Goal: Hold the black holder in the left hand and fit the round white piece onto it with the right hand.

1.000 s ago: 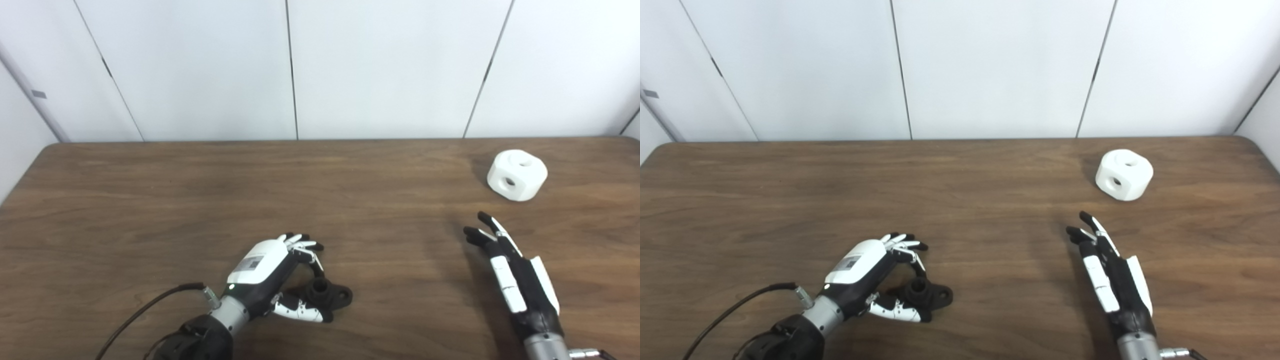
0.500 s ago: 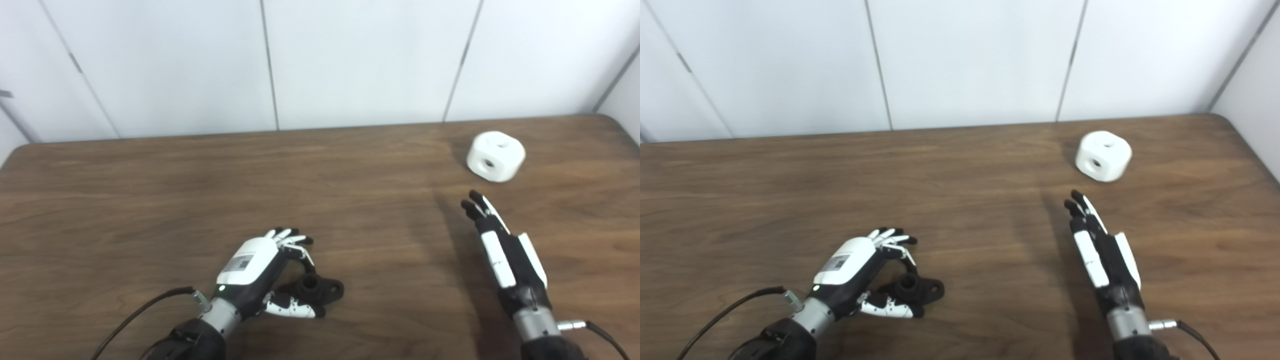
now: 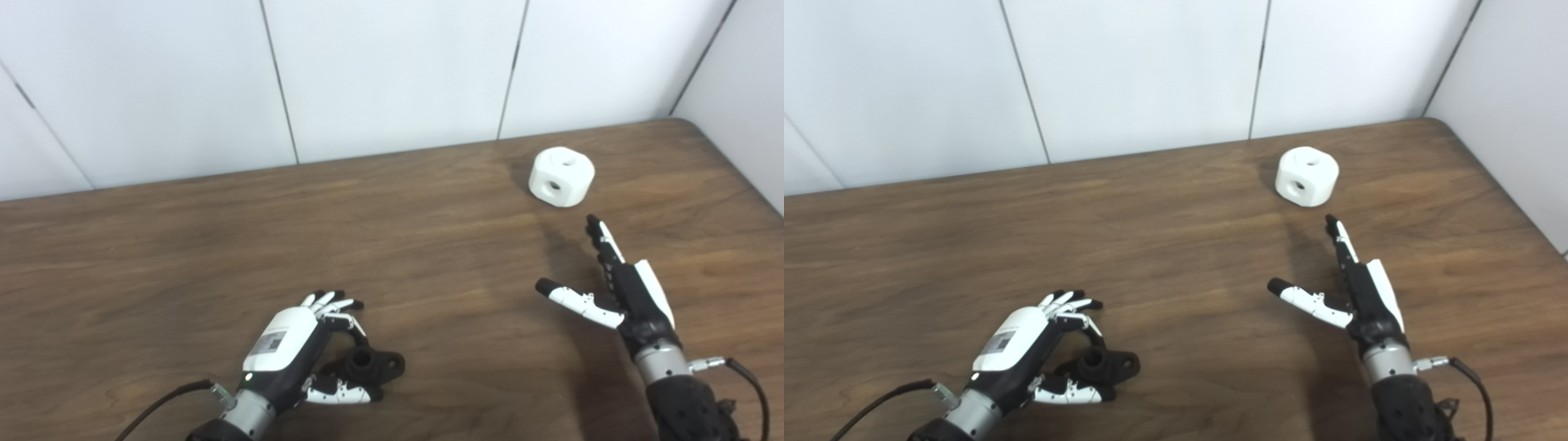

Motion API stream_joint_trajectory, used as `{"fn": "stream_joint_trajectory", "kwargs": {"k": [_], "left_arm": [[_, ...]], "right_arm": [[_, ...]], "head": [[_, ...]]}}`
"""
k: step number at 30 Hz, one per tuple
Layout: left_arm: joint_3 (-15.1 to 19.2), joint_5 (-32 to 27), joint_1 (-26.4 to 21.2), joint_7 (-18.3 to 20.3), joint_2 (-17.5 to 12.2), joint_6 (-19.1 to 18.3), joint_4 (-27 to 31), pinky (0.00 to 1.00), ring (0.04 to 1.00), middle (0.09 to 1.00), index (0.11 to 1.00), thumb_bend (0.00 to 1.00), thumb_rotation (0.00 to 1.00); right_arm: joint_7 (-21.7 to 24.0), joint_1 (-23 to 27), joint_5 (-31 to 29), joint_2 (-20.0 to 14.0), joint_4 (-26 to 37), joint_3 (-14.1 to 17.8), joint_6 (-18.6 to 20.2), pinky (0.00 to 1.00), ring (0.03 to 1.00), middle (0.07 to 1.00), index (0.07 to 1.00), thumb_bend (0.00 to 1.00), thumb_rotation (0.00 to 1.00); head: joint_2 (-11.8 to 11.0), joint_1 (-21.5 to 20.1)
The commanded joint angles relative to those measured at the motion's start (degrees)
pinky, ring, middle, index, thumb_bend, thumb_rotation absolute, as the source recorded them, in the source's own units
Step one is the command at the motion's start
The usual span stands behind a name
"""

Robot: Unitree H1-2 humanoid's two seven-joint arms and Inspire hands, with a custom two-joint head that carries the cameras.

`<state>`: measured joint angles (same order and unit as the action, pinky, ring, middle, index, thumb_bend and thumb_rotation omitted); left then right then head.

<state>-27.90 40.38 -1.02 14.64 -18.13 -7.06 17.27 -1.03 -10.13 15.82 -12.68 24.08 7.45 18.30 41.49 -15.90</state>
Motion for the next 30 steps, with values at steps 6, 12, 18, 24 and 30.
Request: {"fn": "stream_joint_trajectory", "kwargs": {"k": [6, 12, 18, 24, 30], "left_arm": [[-1.6, -1.5, 3.3, 5.7, -2.3, 0.2, 1.0, 1.0, 0.954, 0.859, 0.487, 0.51, 0.05], [-1.1, -1.2, 3.7, 5.6, -2.8, 0.4, 1.3, 1.0, 0.956, 0.858, 0.487, 0.51, 0.05], [-0.7, -1.1, 4.1, 5.8, -3.1, 0.4, 1.5, 1.0, 0.962, 0.864, 0.487, 0.51, 0.05], [-0.3, -2.1, 4.6, 5.2, -3.3, 1.7, 1.1, 1.0, 0.959, 0.861, 0.487, 0.51, 0.05], [0.3, -3.3, 4.7, 5.3, -3.2, 2.7, 0.5, 1.0, 0.96, 0.862, 0.487, 0.51, 0.05]], "right_arm": [[-0.5, 6.8, 7.9, -3.0, 2.0, 0.0, 3.6, 0.94, 0.998, 1.0, 1.0, 0.88, 0.49], [1.7, 12.7, 10.3, -6.4, 0.4, 0.2, 7.0, 0.94, 1.0, 1.0, 1.0, 0.87, 0.47], [5.7, 19.6, 13.1, -9.1, -5.0, 2.2, 8.6, 0.93, 1.0, 1.0, 1.0, 0.86, 0.44], [9.3, 25.4, 16.2, -11.3, -11.7, 2.7, 8.6, 0.93, 1.0, 1.0, 0.989, 0.85, 0.43], [10.7, 30.5, 20.5, -12.8, -18.4, 1.4, 8.6, 0.92, 1.0, 1.0, 0.97, 0.88, 0.43]], "head": [[-0.8, -3.0], [-1.5, -4.9], [-2.1, -5.8], [-2.7, -6.5], [-3.2, -7.5]]}}
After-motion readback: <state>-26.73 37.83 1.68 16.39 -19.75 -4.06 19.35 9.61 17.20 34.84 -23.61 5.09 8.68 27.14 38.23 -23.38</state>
